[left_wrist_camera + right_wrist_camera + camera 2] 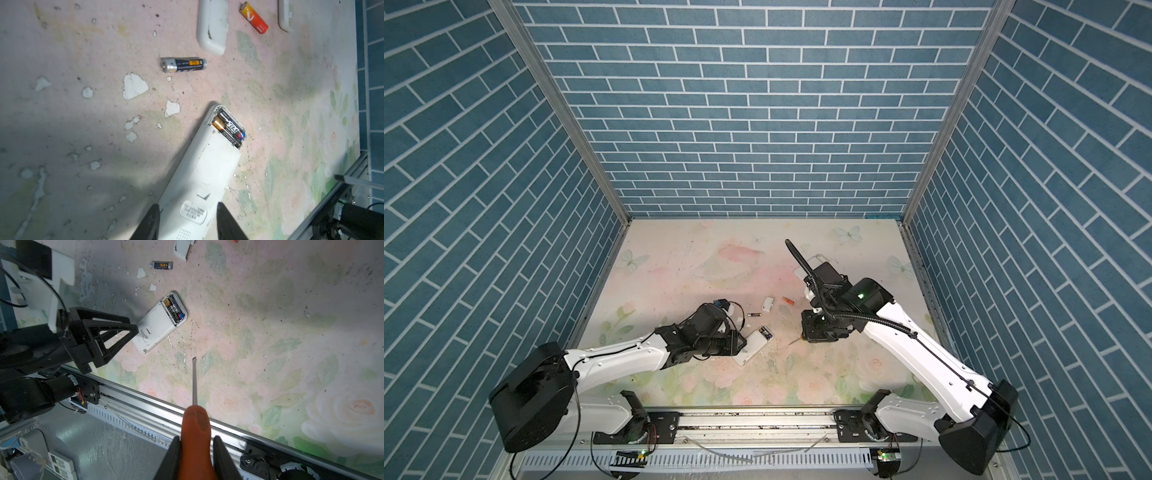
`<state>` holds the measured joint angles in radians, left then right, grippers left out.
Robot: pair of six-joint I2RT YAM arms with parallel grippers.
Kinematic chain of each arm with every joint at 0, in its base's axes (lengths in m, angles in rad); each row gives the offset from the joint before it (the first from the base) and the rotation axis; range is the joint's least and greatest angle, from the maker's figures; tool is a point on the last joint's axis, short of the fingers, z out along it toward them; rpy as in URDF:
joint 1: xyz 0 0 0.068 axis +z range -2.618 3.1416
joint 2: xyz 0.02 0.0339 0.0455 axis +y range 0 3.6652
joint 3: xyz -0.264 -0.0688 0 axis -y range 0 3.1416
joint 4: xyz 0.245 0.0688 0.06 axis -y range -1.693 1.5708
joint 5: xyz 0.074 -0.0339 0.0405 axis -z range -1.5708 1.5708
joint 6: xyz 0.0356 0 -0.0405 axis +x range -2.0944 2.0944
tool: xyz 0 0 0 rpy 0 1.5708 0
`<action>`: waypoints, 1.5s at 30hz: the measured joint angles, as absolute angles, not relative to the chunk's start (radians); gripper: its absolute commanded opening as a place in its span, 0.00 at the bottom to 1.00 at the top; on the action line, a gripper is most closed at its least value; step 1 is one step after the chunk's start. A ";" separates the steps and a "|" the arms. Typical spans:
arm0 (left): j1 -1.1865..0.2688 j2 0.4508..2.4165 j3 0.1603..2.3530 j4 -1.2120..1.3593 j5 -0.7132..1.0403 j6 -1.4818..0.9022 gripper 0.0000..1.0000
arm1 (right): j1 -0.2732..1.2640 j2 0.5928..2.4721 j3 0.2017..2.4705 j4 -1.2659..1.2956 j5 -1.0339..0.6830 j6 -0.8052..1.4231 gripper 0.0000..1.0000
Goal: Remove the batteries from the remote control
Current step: 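Grasp the opened white remote with the left gripper while the right gripper lowers the screwdriver, then move the screwdriver tip with the right gripper toward the battery end in the remote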
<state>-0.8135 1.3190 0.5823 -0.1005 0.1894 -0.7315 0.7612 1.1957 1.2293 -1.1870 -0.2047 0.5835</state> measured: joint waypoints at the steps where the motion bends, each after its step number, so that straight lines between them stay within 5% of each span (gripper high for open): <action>1: -0.815 1.318 0.602 -0.126 0.194 -0.714 0.51 | 0.761 1.210 1.243 -1.195 -0.203 0.572 0.00; 26: -0.979 1.547 0.854 -0.434 -0.003 -0.324 0.69 | 0.754 1.326 1.379 -1.222 -0.206 0.463 0.00; 45: -0.994 1.602 0.830 -0.392 -0.009 -0.287 0.62 | 0.752 1.326 1.356 -1.150 -0.199 0.462 0.00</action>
